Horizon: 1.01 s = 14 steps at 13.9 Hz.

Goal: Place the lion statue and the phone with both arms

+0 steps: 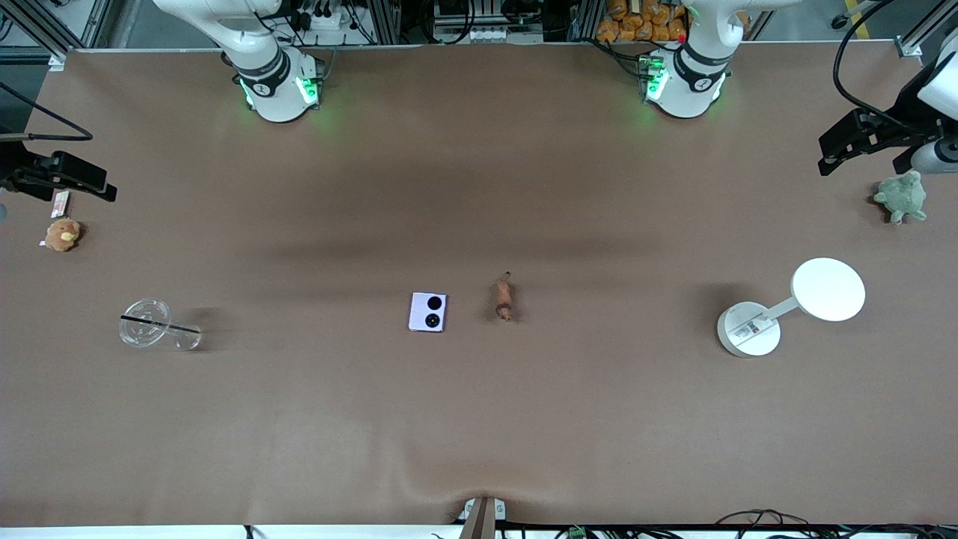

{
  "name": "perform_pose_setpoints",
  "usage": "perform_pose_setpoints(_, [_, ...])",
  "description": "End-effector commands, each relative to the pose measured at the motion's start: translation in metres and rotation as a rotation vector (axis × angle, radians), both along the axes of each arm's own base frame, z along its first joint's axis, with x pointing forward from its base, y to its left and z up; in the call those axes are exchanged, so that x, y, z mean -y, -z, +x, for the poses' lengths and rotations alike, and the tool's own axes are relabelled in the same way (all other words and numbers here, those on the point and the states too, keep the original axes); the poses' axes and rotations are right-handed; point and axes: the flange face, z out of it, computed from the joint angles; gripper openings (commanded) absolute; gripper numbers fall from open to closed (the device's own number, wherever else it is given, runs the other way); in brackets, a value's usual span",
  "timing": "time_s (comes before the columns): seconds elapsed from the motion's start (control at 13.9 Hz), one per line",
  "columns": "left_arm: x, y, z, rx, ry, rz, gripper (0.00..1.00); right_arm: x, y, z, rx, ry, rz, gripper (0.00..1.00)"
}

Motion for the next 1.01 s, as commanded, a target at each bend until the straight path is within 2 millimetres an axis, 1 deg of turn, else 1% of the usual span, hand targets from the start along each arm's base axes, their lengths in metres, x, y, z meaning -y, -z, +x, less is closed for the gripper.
perform_pose_setpoints(0.0, [0.003,-0.001,0.007,-0.005,0.017,-0.024,1.00,-0.004,-0.002,-0.002,-0.011,-0.015,-0.032,1.00])
perform_pose_setpoints(0.14, [0.008,0.007,0.011,-0.021,0.021,-0.024,1.00,0.006,-0.003,-0.002,-0.009,0.005,-0.042,1.00])
perform_pose_setpoints(0.22, [0.012,0.012,0.013,-0.029,0.027,-0.024,1.00,0.007,-0.004,-0.003,-0.007,0.008,-0.038,1.00])
perform_pose_setpoints(0.36, [0.032,0.023,0.016,-0.050,0.054,-0.023,1.00,0.006,-0.004,-0.003,-0.010,0.005,-0.038,1.00])
perform_pose_setpoints(0.5, [0.041,0.034,0.022,-0.069,0.071,-0.023,1.00,0.006,-0.002,-0.001,-0.005,0.006,-0.029,1.00])
perform_pose_setpoints(0.65, [0.064,0.053,0.030,-0.086,0.105,-0.027,1.00,0.005,-0.001,0.003,0.012,0.005,-0.030,1.00])
perform_pose_setpoints(0.72, [0.077,0.060,0.032,-0.089,0.109,-0.028,1.00,0.007,-0.003,0.009,0.054,0.010,-0.032,1.00])
perform_pose_setpoints(0.79, [0.096,0.068,0.034,-0.092,0.105,-0.033,1.00,0.011,-0.002,0.013,0.079,0.018,-0.035,1.00])
perform_pose_setpoints(0.86, [0.114,0.076,0.036,-0.091,0.090,-0.039,1.00,0.017,0.004,0.017,0.071,0.029,-0.034,1.00])
perform_pose_setpoints(0.93, [0.132,0.088,0.039,-0.090,0.067,-0.044,1.00,0.018,0.011,0.020,0.059,0.030,-0.031,1.00])
